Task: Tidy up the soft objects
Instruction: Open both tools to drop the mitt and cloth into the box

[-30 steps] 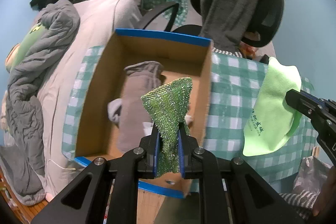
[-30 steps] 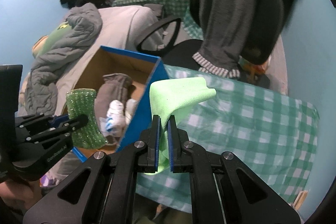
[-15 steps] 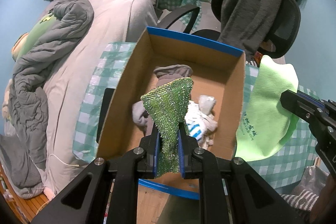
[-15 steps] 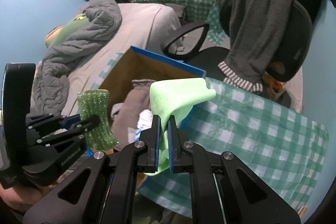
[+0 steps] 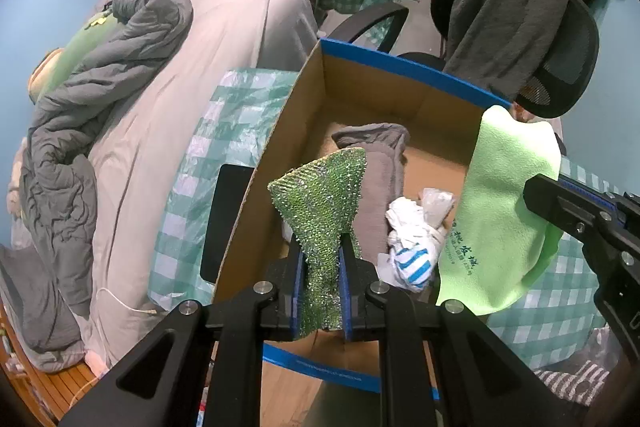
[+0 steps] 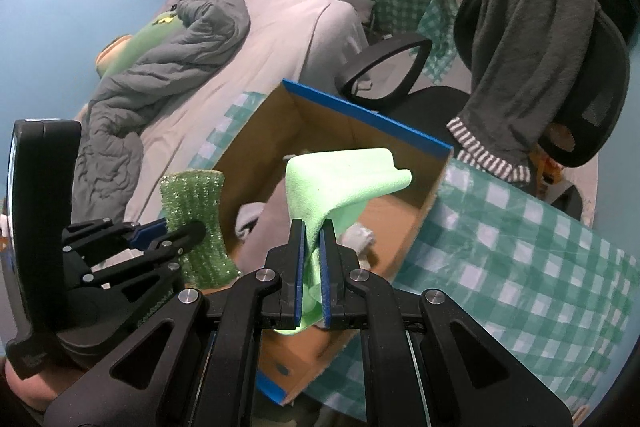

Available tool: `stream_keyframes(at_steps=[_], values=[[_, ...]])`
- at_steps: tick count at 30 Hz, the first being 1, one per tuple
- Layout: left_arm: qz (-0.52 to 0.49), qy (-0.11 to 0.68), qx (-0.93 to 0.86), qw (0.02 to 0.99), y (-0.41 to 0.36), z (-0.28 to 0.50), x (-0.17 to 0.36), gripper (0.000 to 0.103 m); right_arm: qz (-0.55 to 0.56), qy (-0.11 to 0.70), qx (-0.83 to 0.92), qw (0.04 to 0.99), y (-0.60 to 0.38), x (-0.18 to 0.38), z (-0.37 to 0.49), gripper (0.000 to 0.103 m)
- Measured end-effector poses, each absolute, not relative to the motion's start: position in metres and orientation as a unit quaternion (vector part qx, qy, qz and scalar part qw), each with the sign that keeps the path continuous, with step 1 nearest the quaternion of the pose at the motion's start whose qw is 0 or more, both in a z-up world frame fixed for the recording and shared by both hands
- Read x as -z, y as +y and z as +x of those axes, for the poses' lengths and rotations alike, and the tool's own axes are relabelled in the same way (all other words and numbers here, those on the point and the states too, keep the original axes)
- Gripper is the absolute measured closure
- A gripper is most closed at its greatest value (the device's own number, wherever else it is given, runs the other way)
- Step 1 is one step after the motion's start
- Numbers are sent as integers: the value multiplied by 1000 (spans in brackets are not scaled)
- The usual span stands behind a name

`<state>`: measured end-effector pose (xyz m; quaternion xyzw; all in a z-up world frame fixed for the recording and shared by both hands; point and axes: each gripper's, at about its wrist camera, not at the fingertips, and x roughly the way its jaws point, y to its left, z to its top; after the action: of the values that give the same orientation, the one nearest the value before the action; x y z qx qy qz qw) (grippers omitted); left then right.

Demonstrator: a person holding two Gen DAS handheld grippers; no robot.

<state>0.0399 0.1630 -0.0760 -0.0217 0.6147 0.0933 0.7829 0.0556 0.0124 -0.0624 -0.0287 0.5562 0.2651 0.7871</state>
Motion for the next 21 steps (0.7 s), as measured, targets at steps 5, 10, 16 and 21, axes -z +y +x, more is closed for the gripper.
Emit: stream_keyframes(at_steps=[5, 10, 16, 21], values=[[-25, 623, -95, 776, 168, 44, 83, 82, -22, 568, -268, 778, 20, 71, 62, 96], [-23, 618, -94, 780, 169, 43, 78, 66, -18, 565, -265, 781, 22, 69, 64, 80], [-16, 608, -95, 788, 171, 41, 65, 55, -22, 556, -252, 792, 18, 60, 64, 63], [-16, 599, -99, 795, 172, 35, 53, 40, -21, 553, -241, 797, 9, 52, 61, 50]])
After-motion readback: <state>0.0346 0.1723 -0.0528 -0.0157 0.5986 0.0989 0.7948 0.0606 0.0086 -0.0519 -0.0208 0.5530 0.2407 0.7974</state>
